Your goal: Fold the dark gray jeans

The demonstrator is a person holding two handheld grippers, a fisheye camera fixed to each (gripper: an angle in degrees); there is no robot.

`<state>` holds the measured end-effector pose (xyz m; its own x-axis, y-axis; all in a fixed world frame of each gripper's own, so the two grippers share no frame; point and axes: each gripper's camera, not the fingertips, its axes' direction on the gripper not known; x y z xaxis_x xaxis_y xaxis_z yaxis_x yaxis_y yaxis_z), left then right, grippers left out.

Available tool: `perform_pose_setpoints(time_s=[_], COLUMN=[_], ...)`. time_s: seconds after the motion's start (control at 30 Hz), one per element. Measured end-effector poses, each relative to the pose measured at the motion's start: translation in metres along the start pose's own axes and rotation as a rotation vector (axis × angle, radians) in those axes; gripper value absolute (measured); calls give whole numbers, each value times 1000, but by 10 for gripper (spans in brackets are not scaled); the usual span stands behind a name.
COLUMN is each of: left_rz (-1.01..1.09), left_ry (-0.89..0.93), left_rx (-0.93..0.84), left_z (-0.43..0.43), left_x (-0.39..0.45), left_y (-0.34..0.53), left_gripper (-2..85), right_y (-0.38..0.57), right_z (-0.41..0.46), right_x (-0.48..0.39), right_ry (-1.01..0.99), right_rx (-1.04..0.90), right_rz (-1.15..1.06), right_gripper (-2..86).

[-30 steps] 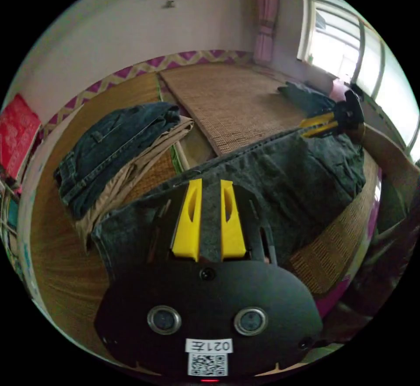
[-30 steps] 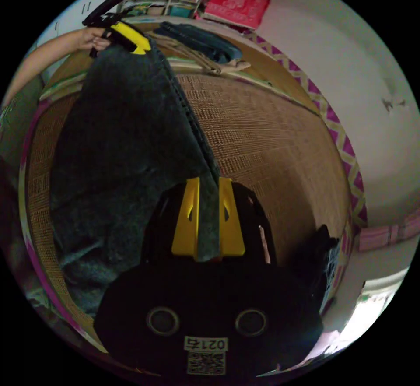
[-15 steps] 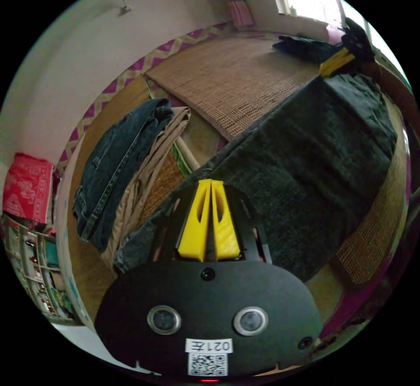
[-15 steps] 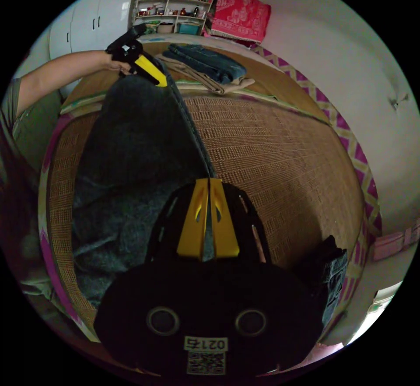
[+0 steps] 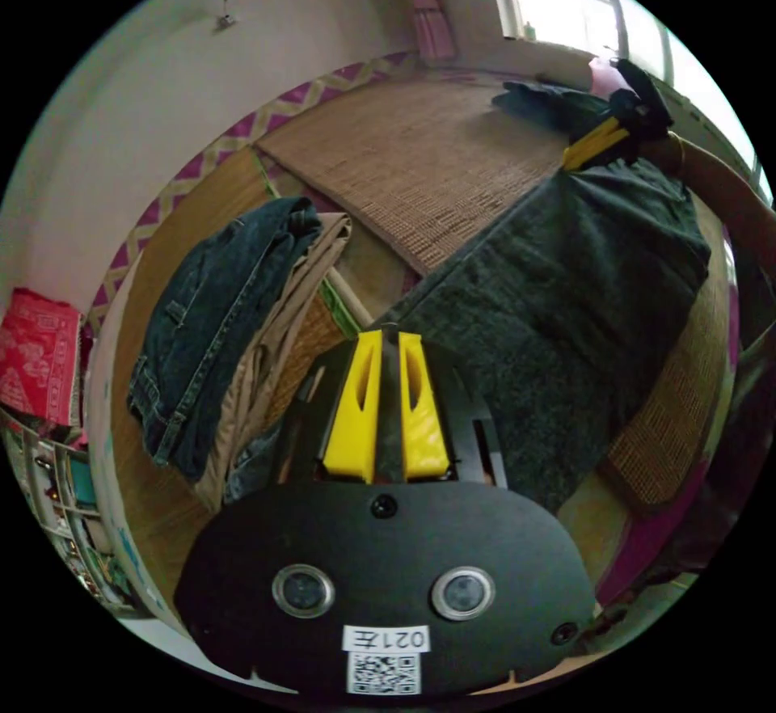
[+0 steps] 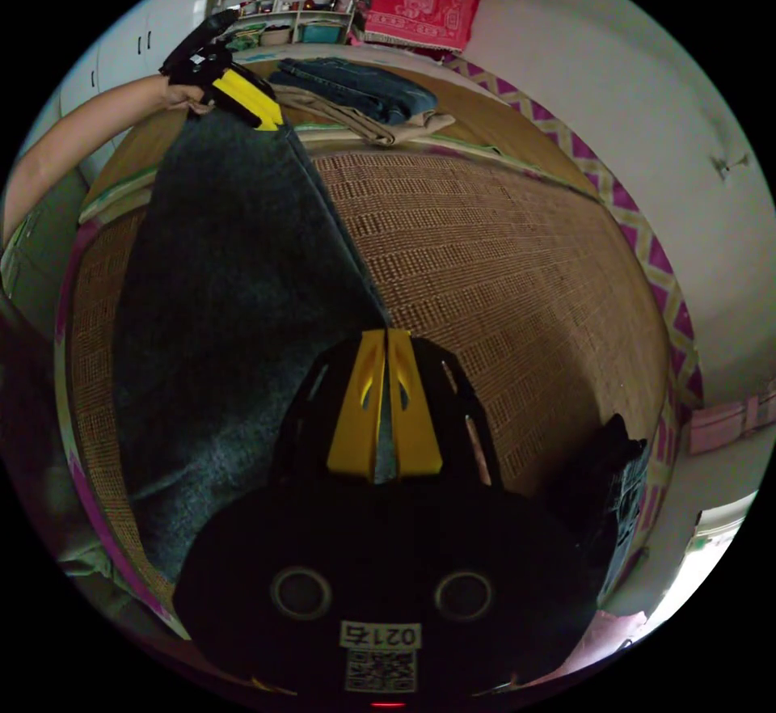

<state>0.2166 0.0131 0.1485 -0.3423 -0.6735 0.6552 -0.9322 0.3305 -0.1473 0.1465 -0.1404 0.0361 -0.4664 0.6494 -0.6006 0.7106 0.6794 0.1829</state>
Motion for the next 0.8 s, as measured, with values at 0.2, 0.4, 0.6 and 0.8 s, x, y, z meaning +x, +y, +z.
perform_pose_setpoints(time_s=[0.2,0.4,0.6,0.8], left_rz=[41,56,22,18], left_ry=[-22,-39,-23,-97], left_rx=[-59,-29,52,-2], left_z=[13,0,-35,-17], left_x=[-2,-7,-33,-42], left_y=[2,16,31,45], left_gripper=[66,7,-6,-6], right_y=[10,16,18,15], right_z=[-3,-14,-49,-46], right_x=[4,8,21,28], right_ry=[-28,-42,-47,-14], right_rx=[18,28,65,20], right_rz=[33,53,83,115], right_gripper=[-10,-10,-10,-10])
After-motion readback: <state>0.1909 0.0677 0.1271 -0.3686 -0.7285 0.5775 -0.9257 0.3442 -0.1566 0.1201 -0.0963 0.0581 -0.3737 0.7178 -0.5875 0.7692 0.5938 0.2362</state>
